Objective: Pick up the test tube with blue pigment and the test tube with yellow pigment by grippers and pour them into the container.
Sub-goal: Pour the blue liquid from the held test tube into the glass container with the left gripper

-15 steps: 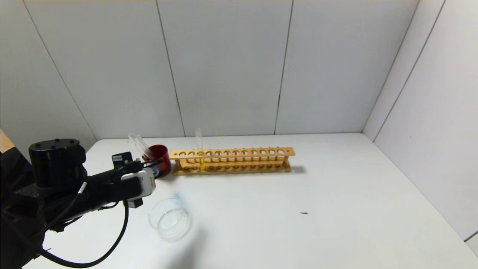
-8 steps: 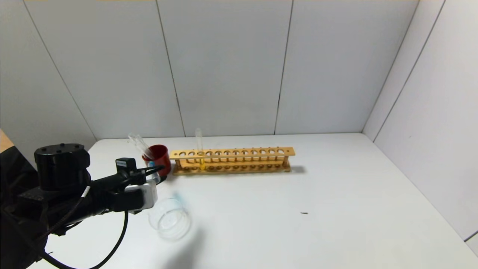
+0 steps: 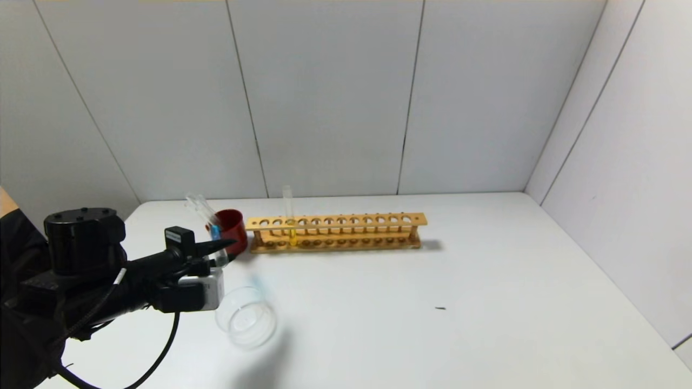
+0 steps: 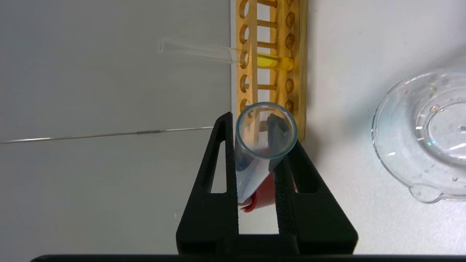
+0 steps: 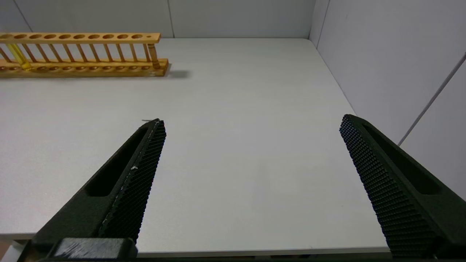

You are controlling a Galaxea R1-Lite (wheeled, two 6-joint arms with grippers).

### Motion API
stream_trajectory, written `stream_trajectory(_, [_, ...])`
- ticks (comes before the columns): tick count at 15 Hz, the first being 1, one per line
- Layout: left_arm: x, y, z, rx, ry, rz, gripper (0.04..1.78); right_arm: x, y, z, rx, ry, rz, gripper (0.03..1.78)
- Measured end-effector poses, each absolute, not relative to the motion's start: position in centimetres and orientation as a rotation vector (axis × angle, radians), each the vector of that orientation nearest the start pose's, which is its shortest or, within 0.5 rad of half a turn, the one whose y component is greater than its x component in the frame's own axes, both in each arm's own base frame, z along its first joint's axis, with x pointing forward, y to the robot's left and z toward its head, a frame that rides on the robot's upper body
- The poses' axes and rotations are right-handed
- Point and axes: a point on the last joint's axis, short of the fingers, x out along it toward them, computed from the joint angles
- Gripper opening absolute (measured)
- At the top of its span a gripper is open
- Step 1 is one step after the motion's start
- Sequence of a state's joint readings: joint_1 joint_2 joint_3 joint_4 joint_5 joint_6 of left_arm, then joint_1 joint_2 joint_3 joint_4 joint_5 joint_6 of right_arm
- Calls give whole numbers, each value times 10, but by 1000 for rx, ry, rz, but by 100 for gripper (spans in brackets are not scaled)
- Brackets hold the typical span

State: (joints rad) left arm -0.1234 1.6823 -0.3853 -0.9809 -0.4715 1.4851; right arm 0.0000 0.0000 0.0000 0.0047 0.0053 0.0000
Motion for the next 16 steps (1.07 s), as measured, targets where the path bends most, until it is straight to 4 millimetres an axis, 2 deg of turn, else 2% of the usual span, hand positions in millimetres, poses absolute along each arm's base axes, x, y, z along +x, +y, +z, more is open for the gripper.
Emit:
stream_trajectory(3, [248,-30,120,1460,-195,-658,33,-23,0,75,0,5,5,175])
stream_trajectory(6, [253,-29,117,1472,-188,-654,33,-23,0,75,0,5,5,175])
stream_trajectory(11, [262,-35,111,1526,-235,-661,33,-23,0,75,0,5,5,175])
stream_trajectory(16, [264,-38,107,1525,-227,-674,33,-23,0,75,0,4,5,175])
